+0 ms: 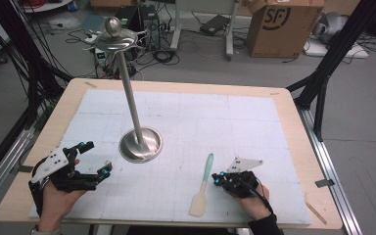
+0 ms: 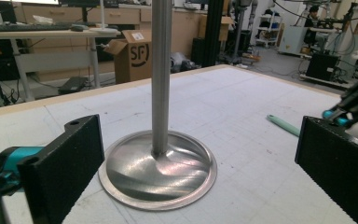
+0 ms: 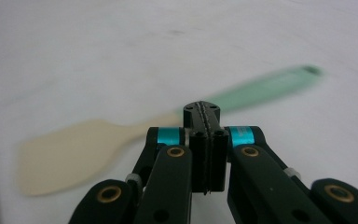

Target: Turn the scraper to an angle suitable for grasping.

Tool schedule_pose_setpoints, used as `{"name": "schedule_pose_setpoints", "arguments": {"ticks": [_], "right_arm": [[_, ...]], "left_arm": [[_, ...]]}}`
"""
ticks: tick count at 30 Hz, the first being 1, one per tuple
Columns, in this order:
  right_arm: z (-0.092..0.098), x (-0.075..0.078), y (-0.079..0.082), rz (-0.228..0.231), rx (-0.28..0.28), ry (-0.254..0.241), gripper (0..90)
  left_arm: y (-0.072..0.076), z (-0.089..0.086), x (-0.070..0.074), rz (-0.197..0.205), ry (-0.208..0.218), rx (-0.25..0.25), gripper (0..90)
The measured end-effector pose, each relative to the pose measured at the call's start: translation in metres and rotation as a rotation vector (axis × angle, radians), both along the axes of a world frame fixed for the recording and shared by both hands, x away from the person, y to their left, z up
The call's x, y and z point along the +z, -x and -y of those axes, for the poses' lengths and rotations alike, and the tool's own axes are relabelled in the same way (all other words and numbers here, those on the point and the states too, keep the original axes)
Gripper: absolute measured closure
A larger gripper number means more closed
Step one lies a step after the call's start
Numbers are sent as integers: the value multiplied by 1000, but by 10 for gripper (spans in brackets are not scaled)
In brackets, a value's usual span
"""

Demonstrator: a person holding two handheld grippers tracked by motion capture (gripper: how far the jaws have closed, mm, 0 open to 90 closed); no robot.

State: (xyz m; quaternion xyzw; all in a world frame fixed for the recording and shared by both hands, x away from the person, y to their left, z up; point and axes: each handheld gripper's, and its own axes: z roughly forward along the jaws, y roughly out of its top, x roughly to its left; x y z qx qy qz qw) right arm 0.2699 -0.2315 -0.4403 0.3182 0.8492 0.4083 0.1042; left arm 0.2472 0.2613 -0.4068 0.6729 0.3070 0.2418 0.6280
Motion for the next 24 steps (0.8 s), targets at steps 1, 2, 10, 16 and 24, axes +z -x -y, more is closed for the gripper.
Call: {"name": "schedule_pose_setpoints", "arguments": {"ticks": [1,2,10,16,24], "right_arm": [[0,0,0,0,0,0,900],[1,-1,-3,-3,-7,0,900],[-14,-6,-25,-14,-10,39,900],[-53,-4,-32,-1,62,68,900],[-69,5,-25,32,97,46,900]], "left_arm": [[0,0,0,-2,-2,-2,17],[-1,1,0,-1,-4,-3,17],[-3,3,-1,-1,-3,-5,17],[-2,3,-1,-2,-6,-5,17],[-3,1,-1,-3,-1,-5,17]]}}
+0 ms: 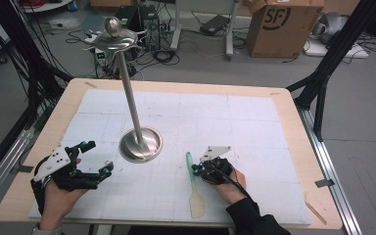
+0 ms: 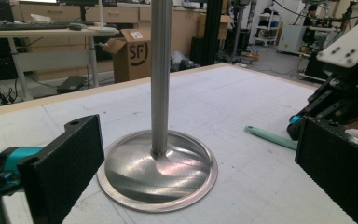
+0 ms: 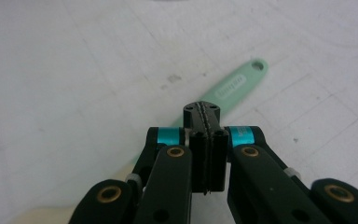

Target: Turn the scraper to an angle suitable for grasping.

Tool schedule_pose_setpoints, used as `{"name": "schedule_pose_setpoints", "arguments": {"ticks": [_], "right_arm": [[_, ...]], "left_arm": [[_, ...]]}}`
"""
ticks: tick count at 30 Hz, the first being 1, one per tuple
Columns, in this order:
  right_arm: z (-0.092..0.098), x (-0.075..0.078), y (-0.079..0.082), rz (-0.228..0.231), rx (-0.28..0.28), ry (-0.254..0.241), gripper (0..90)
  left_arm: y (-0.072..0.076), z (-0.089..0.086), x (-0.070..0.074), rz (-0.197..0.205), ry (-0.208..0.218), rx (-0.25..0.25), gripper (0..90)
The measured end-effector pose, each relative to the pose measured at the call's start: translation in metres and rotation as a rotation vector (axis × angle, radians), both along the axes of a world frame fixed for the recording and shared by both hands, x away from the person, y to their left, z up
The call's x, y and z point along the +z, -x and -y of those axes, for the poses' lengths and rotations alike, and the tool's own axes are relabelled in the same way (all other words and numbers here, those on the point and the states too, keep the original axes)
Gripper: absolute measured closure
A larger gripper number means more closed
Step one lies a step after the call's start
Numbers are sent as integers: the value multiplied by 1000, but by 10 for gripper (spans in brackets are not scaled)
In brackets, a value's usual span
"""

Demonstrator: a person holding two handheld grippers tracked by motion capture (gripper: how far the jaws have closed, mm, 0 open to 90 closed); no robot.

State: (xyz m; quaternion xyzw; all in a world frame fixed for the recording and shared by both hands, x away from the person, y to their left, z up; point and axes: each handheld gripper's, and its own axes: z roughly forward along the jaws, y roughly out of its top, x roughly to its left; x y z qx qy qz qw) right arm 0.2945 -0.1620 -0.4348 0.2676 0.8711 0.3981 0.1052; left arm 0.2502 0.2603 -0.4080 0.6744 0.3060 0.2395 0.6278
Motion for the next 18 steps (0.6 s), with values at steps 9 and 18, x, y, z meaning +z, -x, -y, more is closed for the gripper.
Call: {"name": "schedule_pose_setpoints", "arguments": {"ticks": [9,18], "right_arm": [[-34,-3,44,-25,150,63,900],[-22,-5,52,-32,103,97,900]], "left_arm": [[1,2,1,4,-6,-6,17],[2,-2,0,-3,0,3,17]]}}
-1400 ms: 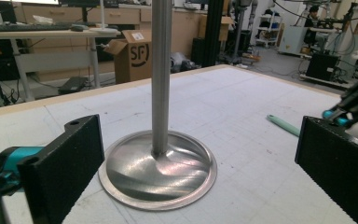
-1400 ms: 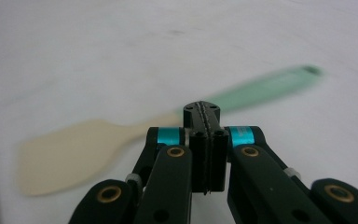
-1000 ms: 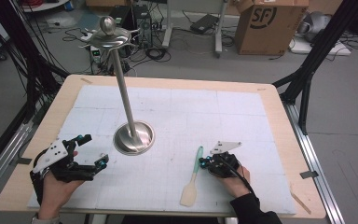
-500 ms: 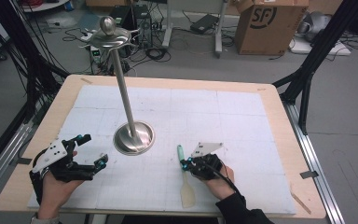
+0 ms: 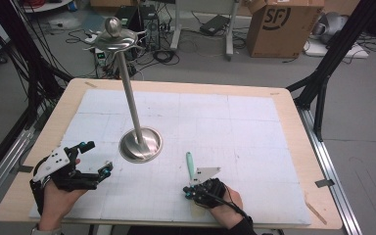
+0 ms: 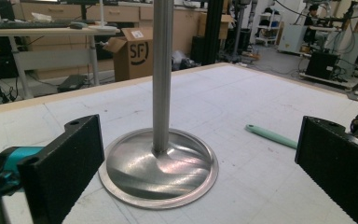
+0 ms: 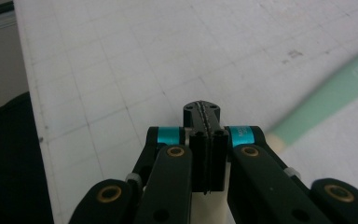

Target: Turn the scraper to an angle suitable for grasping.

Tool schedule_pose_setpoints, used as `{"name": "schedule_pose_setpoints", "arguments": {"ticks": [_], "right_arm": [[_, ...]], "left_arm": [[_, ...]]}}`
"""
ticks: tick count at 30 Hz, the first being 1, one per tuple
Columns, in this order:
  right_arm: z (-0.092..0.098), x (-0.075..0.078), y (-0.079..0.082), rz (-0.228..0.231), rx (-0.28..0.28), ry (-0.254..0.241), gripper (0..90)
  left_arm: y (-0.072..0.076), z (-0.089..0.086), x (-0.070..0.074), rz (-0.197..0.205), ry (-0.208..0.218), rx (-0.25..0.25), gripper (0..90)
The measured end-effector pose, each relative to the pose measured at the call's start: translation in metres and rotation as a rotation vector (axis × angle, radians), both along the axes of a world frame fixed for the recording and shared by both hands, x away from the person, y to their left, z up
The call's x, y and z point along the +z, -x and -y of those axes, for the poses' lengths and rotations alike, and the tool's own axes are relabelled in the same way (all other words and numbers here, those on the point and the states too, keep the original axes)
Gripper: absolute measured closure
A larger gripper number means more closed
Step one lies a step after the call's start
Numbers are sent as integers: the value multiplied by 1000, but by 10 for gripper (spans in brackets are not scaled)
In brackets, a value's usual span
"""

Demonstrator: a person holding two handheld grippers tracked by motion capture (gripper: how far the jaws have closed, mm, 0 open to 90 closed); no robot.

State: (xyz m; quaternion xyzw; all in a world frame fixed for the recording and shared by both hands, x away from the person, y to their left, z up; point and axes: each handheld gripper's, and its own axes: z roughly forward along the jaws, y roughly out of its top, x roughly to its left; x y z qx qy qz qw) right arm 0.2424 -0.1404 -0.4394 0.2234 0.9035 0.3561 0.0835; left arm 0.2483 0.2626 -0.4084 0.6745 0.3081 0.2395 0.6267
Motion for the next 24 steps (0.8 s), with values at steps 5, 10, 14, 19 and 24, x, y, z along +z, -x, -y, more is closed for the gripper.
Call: {"name": "schedule_pose_setpoints", "arguments": {"ticks": [5,10,14,19,24], "right_arm": [[8,0,2,5,-18,8,900],[27,1,0,19,-36,26,900],[52,2,-5,24,-69,30,900],[75,2,-10,19,-105,34,900],[95,1,-16,20,-137,24,900]], "left_arm": [[2,-2,1,4,4,4,17],[2,-4,1,4,5,10,17],[3,-6,1,4,8,14,17],[3,-6,1,4,4,16,17],[4,-6,1,4,4,17,17]]}}
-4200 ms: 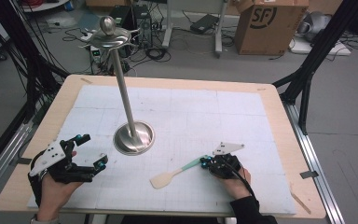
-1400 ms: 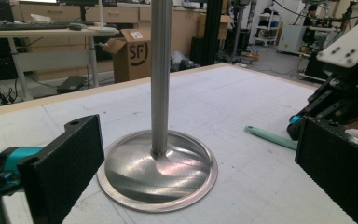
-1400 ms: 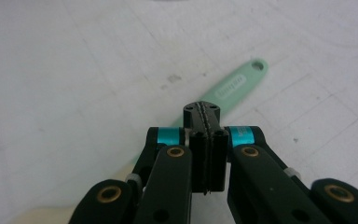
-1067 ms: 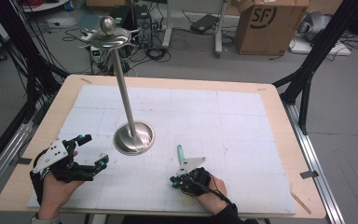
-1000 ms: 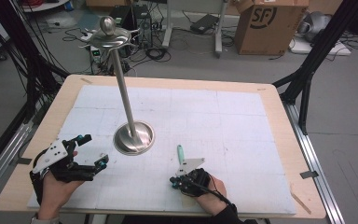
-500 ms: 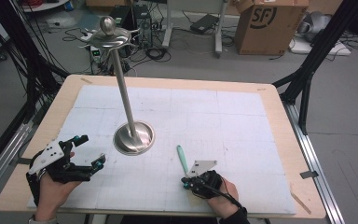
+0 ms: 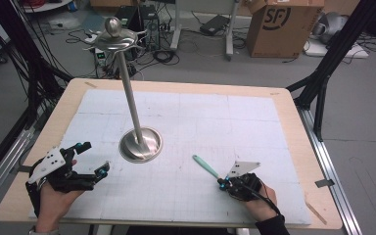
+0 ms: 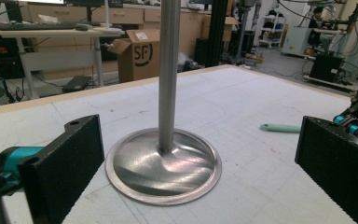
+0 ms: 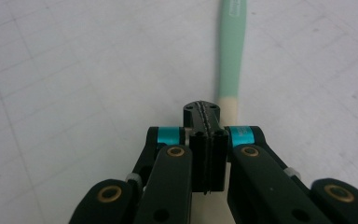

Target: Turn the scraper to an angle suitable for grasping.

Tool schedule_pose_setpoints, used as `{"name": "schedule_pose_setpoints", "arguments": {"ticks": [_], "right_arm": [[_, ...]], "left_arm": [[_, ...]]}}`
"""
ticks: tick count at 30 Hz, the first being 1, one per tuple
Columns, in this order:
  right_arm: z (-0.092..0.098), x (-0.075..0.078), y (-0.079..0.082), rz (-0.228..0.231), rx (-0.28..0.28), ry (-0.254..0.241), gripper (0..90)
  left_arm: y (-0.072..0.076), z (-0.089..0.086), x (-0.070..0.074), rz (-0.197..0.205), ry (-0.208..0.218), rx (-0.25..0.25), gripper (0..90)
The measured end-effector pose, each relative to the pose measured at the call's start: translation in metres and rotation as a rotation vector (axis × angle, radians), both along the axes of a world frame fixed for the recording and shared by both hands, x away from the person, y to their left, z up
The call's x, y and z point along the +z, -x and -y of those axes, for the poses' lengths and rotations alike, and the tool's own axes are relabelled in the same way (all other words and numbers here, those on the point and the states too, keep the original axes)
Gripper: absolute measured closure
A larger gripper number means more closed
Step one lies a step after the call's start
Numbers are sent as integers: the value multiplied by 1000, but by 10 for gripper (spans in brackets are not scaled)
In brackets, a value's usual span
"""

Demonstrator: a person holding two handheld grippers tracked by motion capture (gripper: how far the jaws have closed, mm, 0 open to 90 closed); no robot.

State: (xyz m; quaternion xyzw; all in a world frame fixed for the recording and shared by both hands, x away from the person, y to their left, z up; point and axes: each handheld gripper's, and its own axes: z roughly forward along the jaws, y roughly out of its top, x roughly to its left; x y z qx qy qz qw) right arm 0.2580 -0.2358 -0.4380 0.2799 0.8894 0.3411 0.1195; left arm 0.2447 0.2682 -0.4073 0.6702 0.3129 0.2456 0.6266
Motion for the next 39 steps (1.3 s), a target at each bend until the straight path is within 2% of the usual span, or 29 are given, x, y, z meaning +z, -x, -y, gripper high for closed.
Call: {"name": "schedule_pose_setpoints", "arguments": {"ticks": [6,8,11,13,17,19,22,23,25,27,30,33,39], "right_arm": [[6,-1,-2,12,9,-13,900],[9,0,-3,7,17,-33,900],[18,10,-2,22,17,-143,900],[22,17,1,44,14,-183,889],[28,27,11,82,-5,-266,599],[33,31,16,116,-33,-317,466],[43,34,22,127,-61,-383,270],[46,34,22,131,-71,-389,190],[50,35,22,129,-94,-391,117],[53,35,24,139,-116,-384,1],[55,36,26,160,-109,-376,0],[55,38,26,168,-106,-343,0],[47,39,17,106,-79,-264,1]], "left_arm": [[0,0,0,1,1,-1,17],[0,0,0,1,0,-1,17],[0,0,1,4,1,-2,17],[0,1,1,6,2,-4,17],[1,0,1,5,4,-2,17],[1,-1,2,5,1,-2,17],[2,-1,2,6,5,-2,17],[2,0,2,6,6,-1,17],[2,1,2,7,6,-2,17],[1,1,2,6,4,-1,17],[0,2,2,6,2,-4,17],[-1,2,1,4,2,-5,17],[-2,5,1,4,4,-11,17]]}}
